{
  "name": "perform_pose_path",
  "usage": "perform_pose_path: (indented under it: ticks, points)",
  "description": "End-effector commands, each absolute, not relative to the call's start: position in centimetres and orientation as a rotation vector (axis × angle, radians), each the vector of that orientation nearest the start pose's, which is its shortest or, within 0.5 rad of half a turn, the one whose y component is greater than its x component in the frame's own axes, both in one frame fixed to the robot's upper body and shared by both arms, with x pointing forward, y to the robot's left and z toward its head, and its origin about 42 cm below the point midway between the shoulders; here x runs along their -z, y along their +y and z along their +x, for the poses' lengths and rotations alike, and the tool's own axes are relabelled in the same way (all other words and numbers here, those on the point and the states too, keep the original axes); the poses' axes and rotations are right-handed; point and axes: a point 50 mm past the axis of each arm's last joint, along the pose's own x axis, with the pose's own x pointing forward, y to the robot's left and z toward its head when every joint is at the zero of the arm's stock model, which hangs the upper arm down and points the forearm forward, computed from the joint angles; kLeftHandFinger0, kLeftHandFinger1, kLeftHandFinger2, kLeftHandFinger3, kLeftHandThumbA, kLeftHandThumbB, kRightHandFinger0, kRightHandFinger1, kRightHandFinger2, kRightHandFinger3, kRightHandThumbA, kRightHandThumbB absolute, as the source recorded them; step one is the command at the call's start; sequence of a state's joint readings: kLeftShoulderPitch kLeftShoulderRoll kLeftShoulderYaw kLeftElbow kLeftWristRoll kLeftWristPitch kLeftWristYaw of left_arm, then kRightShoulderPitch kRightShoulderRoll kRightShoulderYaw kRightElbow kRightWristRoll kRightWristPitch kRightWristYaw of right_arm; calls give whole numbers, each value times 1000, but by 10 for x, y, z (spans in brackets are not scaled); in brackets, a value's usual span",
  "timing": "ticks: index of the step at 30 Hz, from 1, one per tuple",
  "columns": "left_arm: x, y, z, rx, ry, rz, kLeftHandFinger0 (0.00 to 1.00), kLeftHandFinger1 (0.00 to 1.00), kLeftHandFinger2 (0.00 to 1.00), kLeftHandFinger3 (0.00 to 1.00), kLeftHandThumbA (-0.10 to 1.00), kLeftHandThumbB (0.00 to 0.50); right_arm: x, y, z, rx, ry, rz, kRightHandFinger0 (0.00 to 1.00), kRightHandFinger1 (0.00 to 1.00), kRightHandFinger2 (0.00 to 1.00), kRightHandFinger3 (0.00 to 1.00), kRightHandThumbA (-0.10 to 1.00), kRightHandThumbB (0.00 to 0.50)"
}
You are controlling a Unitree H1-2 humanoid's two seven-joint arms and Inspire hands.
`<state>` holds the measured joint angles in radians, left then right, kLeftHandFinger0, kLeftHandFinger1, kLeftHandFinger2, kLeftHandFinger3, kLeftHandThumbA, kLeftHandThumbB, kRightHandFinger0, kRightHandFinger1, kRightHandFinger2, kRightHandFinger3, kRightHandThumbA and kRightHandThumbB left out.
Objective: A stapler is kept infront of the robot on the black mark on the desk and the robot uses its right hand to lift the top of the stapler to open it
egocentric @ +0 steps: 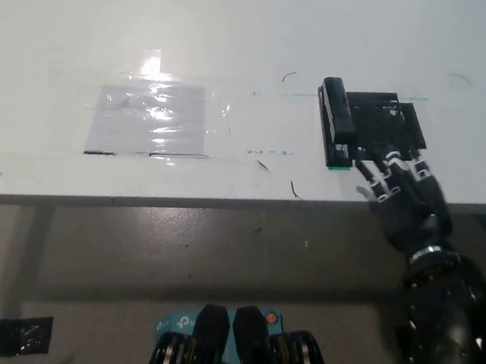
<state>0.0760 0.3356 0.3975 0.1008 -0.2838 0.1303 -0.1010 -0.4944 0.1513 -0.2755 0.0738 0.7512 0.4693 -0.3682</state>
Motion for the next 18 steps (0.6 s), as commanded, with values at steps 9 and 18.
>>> perform_pose_path:
  ticks: [9, 18]
  points:
    - [-108, 438, 236, -337, 134, 33, 559, 639, 795, 912, 354, 106, -211, -133, 446, 64, 257, 952, 603, 696, 836, 995, 515, 0]
    - [-111, 437, 238, -337, 132, 31, 556, 631, 784, 913, 345, 94, -202, -136, 449, 93, 278, 942, 560, 688, 778, 900, 552, 0]
